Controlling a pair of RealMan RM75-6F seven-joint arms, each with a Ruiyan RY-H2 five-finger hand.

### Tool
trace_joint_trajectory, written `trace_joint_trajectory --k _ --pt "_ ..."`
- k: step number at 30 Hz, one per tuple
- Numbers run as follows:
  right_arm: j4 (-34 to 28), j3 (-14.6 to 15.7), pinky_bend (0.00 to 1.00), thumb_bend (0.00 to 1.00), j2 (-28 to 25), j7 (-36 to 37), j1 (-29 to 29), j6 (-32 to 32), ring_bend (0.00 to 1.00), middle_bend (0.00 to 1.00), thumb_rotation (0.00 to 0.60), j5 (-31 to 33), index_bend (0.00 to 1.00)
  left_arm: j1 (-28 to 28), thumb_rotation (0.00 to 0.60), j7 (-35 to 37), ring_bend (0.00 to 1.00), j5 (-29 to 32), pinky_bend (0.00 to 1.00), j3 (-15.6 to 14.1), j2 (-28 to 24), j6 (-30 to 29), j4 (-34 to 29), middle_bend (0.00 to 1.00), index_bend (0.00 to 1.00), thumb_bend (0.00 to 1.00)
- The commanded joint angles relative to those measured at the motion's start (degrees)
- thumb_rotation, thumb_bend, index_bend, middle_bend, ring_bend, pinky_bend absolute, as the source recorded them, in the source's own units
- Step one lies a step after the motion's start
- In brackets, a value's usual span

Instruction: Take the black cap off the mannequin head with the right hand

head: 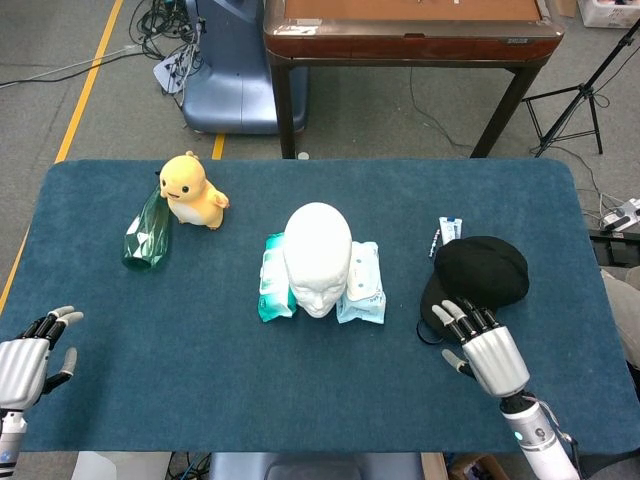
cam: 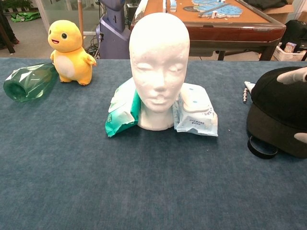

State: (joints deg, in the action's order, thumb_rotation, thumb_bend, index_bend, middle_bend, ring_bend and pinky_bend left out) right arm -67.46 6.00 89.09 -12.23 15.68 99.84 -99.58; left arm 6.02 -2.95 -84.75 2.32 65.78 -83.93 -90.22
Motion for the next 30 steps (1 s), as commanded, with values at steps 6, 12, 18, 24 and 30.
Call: trace_joint_trajectory --k 6,12,18,24,30 --pt "-13.33 -1.01 0.35 0.00 -7.43 -3.77 -4.02 0.44 0.18 0.27 0.600 1.39 0.29 -0.27 0.600 0.51 0.25 -0.55 0.47 -0.05 -0.18 -0.73 -0.10 0.21 0.25 0.47" --pt "-15.71 -4.14 0.35 0.00 -9.77 -7.58 -7.07 1.64 0.18 0.30 0.600 5.77 0.33 -0.65 0.600 2.31 0.24 -2.90 0.47 -0.12 0.15 -3.09 0.91 0.21 0.25 0.47" --pt "-17.15 -8.83 0.35 0.00 -11.17 -8.14 -9.57 2.54 0.18 0.30 0.600 12.23 0.33 -1.21 0.600 4.18 0.23 -4.88 0.47 -0.26 0.57 -5.49 2.71 0.21 0.25 0.46" --pt "-20.22 -11.86 0.35 0.00 -14.33 -4.85 -10.88 0.68 0.18 0.30 0.600 17.13 0.33 -1.63 0.600 3.59 0.23 -4.14 0.47 0.05 -0.24 -5.87 1.66 0.21 0.25 0.46" --pt "-20.84 -12.88 0.35 0.00 -15.93 -2.01 -11.01 -1.56 0.18 0.30 0.600 18.07 0.33 -1.61 0.600 3.68 0.23 -4.44 0.47 -0.32 -0.90 -5.37 0.99 0.21 0.25 0.46"
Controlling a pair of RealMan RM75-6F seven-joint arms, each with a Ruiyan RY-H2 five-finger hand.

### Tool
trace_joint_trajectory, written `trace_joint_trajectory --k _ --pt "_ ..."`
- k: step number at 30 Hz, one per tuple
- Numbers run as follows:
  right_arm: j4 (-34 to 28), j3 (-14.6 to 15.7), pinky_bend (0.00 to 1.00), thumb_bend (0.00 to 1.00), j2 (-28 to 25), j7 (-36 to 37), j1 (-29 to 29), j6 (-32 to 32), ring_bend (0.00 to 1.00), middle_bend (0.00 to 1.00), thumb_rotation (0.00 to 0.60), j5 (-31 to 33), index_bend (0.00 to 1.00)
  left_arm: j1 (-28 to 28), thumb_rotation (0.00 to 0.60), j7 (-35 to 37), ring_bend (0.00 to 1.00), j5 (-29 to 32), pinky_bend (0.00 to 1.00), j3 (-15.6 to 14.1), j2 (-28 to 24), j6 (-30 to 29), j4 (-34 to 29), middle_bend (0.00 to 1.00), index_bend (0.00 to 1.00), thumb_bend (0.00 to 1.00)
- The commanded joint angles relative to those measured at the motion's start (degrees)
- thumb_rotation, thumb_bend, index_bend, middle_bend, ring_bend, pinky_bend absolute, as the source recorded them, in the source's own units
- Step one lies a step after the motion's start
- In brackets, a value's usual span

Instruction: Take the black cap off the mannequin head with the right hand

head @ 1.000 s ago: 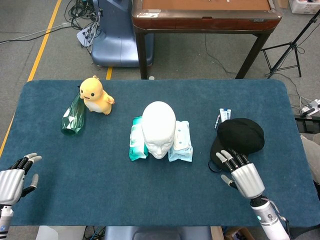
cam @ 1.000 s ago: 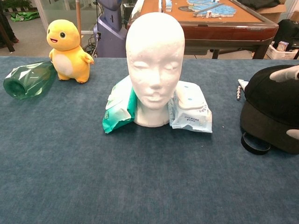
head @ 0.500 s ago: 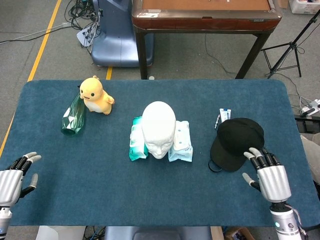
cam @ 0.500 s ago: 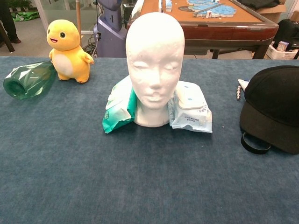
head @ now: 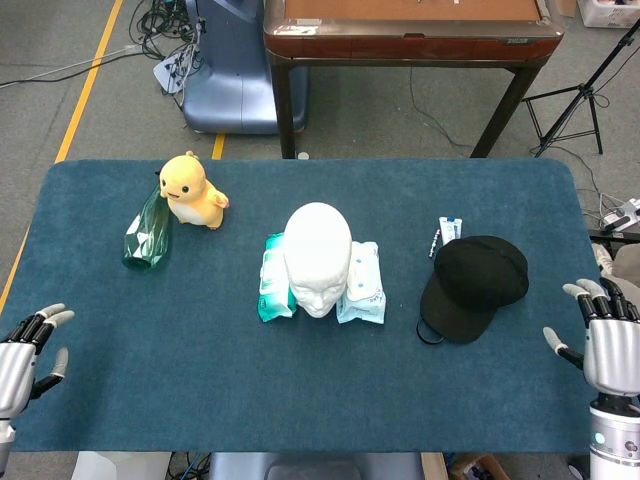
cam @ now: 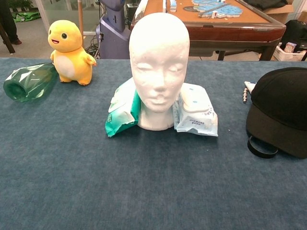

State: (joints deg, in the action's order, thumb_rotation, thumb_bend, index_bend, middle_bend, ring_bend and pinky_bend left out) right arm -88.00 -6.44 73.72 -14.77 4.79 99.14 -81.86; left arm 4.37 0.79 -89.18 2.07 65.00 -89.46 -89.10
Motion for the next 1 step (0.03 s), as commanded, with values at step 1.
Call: trace_joint_trajectory --k 1 --pt "-0.33 -0.41 0.35 0.00 -0.61 0.48 -0.12 -1.05 0.18 0.30 0.600 0.19 0.33 0.06 0.600 -0.15 0.23 -0.01 0.47 -0.06 -0.12 0.19 -0.15 0.21 0.25 0.46"
